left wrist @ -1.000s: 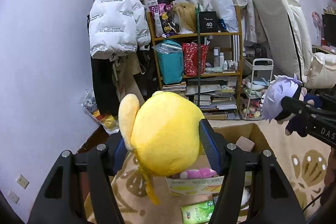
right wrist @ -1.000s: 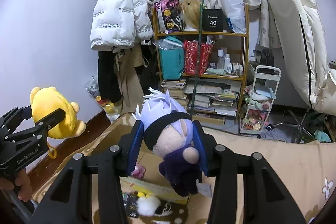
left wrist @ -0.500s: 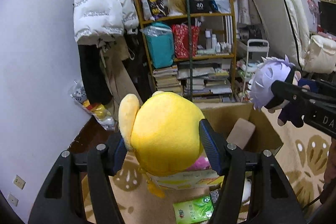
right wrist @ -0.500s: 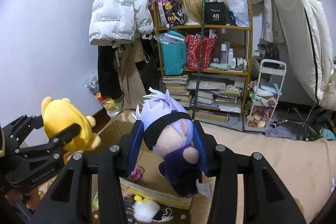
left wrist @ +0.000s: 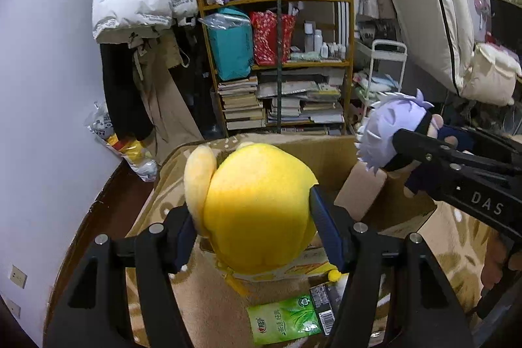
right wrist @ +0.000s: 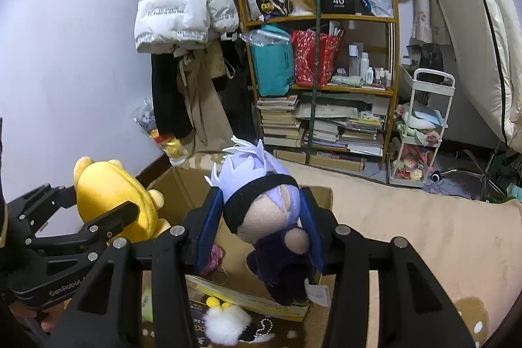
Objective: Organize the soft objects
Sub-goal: 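Carry the yellow plush and doll over the box and open both tools to drop them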
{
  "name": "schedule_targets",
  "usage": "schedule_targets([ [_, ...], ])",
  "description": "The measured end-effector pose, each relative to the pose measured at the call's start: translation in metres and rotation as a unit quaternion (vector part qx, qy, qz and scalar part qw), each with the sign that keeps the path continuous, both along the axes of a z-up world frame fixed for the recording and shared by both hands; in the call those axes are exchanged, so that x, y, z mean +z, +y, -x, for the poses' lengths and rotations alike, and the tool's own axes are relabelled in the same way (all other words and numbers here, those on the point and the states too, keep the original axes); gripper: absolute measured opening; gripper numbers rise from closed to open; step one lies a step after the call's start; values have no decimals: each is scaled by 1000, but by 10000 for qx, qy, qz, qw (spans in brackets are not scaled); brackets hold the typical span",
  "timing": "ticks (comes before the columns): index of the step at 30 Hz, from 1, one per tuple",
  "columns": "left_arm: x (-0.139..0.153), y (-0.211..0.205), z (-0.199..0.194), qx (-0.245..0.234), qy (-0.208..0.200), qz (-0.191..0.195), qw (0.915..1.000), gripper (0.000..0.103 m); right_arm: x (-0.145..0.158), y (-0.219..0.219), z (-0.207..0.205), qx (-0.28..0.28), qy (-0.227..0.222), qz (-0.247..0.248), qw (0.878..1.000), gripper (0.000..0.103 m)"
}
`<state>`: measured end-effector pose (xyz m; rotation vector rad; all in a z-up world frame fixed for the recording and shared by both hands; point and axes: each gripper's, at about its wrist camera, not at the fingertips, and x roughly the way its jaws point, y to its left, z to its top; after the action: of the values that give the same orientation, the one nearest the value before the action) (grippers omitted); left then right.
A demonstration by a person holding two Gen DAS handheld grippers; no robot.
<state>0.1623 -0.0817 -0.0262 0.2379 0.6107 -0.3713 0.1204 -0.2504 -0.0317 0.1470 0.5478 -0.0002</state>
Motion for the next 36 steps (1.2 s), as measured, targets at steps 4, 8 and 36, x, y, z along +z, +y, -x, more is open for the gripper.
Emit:
schedule_targets([
  [4,-7,-3,-1,-34,-54,-131,9999,64,-12,-2,-8,52,140,-42,9999,50],
  [8,-7,-1,-3,-123,-69,-70,9999,65,-21,-4,-15,64,243,-55,9997,50],
  [36,-10,1,-8,174,-201,40,9996,100,-32,-5,-26,136,574,-224,9980,51],
])
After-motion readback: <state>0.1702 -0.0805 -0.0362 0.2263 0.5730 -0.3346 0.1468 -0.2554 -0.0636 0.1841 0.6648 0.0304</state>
